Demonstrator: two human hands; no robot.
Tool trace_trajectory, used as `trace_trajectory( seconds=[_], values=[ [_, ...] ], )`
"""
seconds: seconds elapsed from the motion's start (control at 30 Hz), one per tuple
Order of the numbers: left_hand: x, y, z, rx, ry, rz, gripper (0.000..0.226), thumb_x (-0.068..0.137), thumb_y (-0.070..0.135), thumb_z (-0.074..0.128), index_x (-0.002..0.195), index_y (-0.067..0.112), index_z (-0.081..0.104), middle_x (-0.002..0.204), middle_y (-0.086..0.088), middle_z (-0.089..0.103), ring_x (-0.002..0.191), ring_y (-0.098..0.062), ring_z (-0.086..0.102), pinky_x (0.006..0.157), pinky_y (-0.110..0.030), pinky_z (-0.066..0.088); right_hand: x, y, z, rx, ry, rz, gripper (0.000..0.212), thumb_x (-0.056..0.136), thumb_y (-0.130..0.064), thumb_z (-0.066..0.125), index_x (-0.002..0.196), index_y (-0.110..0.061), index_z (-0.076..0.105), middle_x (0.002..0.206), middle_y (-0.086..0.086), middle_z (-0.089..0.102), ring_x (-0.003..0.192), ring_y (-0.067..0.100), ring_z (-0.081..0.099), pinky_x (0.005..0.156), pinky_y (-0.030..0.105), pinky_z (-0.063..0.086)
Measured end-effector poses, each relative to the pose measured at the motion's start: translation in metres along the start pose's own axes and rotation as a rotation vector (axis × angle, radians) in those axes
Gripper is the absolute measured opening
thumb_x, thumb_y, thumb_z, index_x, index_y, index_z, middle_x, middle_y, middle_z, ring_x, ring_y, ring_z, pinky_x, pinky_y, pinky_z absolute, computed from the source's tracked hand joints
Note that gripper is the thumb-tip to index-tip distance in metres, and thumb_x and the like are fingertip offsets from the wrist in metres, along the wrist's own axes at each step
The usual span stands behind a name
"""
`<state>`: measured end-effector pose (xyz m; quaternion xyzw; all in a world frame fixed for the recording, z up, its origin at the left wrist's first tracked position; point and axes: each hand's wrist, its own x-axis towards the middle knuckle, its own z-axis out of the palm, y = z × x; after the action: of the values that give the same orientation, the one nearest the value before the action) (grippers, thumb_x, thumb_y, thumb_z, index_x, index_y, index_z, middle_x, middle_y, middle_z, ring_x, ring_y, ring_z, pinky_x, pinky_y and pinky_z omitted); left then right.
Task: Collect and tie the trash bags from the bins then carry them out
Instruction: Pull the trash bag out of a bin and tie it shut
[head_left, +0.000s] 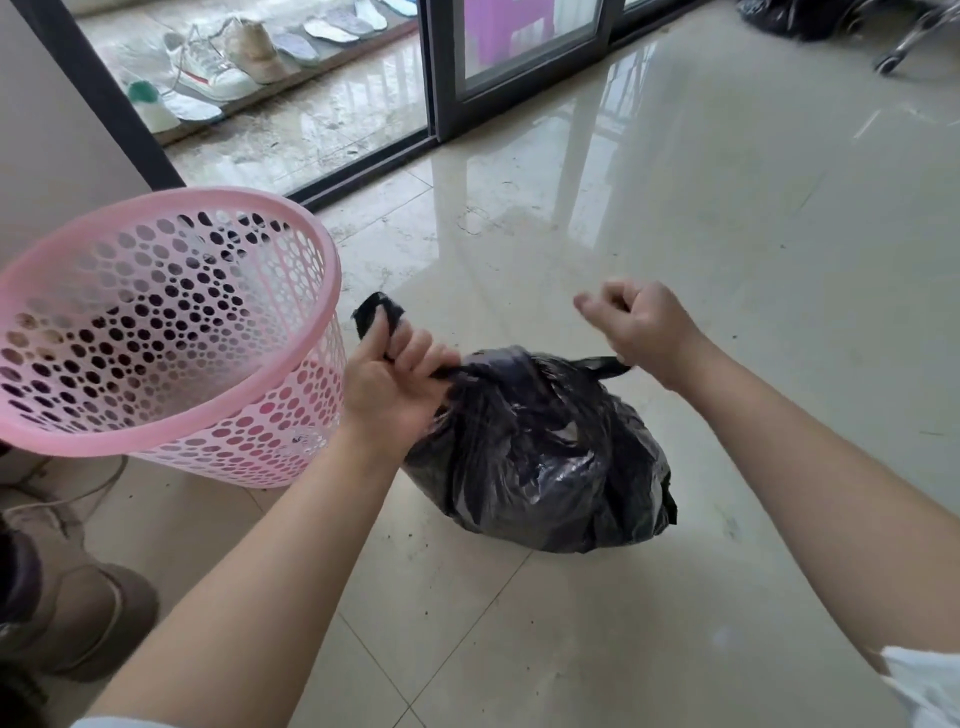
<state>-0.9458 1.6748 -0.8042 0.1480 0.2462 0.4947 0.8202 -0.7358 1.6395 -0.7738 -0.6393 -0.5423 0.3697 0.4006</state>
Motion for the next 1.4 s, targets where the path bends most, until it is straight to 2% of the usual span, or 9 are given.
trace_trajectory(
  seconds=[0.13,0.27,0.4,0.53,0.63,0.7,0.93,1.13,1.4],
  values=[
    [-0.022,0.003,-0.04,0.828,0.008,-0.022,0.055,0.092,0.021,0.041,0.037,0.021,0.036,0.028,0.012,0.024,0.026,0.002,0.025,0.034,-0.011,0.028,-0.027,0.045,-0.011,-0.904,-0.21,-0.091,0.032,0.091,-0.037,0.048,0.092,-0.009,0.064,0.086,0.015,0.07,0.084,0.029,0.063,0.073,0.032,0.046],
    [-0.032,-0.006,-0.058,1.622,0.005,0.129,0.05,0.094,0.02,0.05,0.047,0.019,0.032,0.038,0.007,0.033,0.041,-0.011,0.035,0.045,-0.027,0.025,-0.051,0.076,-0.018,-1.209,-0.322,-0.056,0.051,0.094,-0.045,0.035,0.052,-0.017,0.034,0.082,0.015,0.066,0.089,0.03,0.063,0.06,0.03,0.036],
    [-0.025,-0.009,-0.07,1.612,0.089,0.103,0.051,0.095,0.017,0.048,0.047,0.017,0.03,0.045,-0.001,0.029,0.046,-0.015,0.028,0.047,-0.026,0.02,-0.053,0.087,-0.017,-1.295,-0.3,-0.118,0.044,0.09,-0.052,0.037,0.067,-0.015,0.042,0.092,0.013,0.069,0.09,0.029,0.063,0.05,0.027,0.026],
    [-0.018,0.0,-0.059,0.985,0.244,0.081,0.055,0.098,0.018,0.041,0.043,0.024,0.042,0.028,0.009,0.031,0.029,-0.001,0.029,0.044,-0.021,0.03,-0.052,0.087,-0.009,-1.32,-0.347,-0.051,0.039,0.088,-0.048,0.046,0.081,-0.011,0.059,0.1,0.012,0.067,0.097,0.029,0.061,0.057,0.027,0.032],
    [-0.011,-0.002,-0.051,0.597,0.32,0.088,0.02,0.094,0.027,0.048,0.075,0.021,0.045,0.059,0.007,0.051,0.059,-0.006,0.05,0.069,-0.023,0.043,-0.049,0.086,-0.008,-1.25,-0.35,0.004,0.033,0.09,-0.033,0.047,0.097,-0.005,0.064,0.099,0.013,0.06,0.101,0.029,0.058,0.074,0.032,0.043],
    [-0.014,-0.011,-0.054,0.612,0.314,0.0,0.013,0.087,0.033,0.057,0.096,0.024,0.053,0.095,0.003,0.056,0.096,-0.01,0.05,0.093,-0.031,0.042,-0.046,0.082,-0.008,-1.154,-0.321,0.034,0.031,0.09,-0.028,0.049,0.1,-0.004,0.066,0.103,0.015,0.053,0.1,0.031,0.057,0.078,0.032,0.043],
    [-0.028,-0.047,-0.048,1.046,0.213,-0.02,0.039,0.1,0.013,0.036,0.138,0.007,0.04,0.134,-0.004,0.05,0.113,-0.001,0.039,0.096,-0.016,0.025,-0.04,0.076,-0.005,-1.086,-0.316,0.0,0.029,0.092,-0.026,0.044,0.066,-0.015,0.051,0.104,0.015,0.064,0.097,0.03,0.057,0.066,0.026,0.028],
    [-0.022,-0.036,-0.004,1.45,-0.099,0.38,0.019,0.095,0.003,0.044,0.09,0.001,0.062,0.075,0.013,0.05,0.067,0.023,0.051,0.067,0.0,0.038,-0.04,0.065,-0.004,-1.036,-0.306,-0.015,0.021,0.094,-0.024,0.042,0.075,-0.015,0.043,0.1,0.017,0.066,0.096,0.029,0.057,0.065,0.027,0.028],
    [-0.027,-0.041,0.047,1.515,-0.422,0.138,0.028,0.099,0.009,0.034,0.073,0.011,0.046,0.057,0.004,0.056,0.05,-0.01,0.051,0.061,-0.025,0.043,-0.039,0.059,0.003,-0.907,-0.406,0.003,0.025,0.091,-0.023,0.05,0.082,-0.005,0.064,0.09,0.015,0.065,0.089,0.03,0.057,0.07,0.034,0.038]
  ],
)
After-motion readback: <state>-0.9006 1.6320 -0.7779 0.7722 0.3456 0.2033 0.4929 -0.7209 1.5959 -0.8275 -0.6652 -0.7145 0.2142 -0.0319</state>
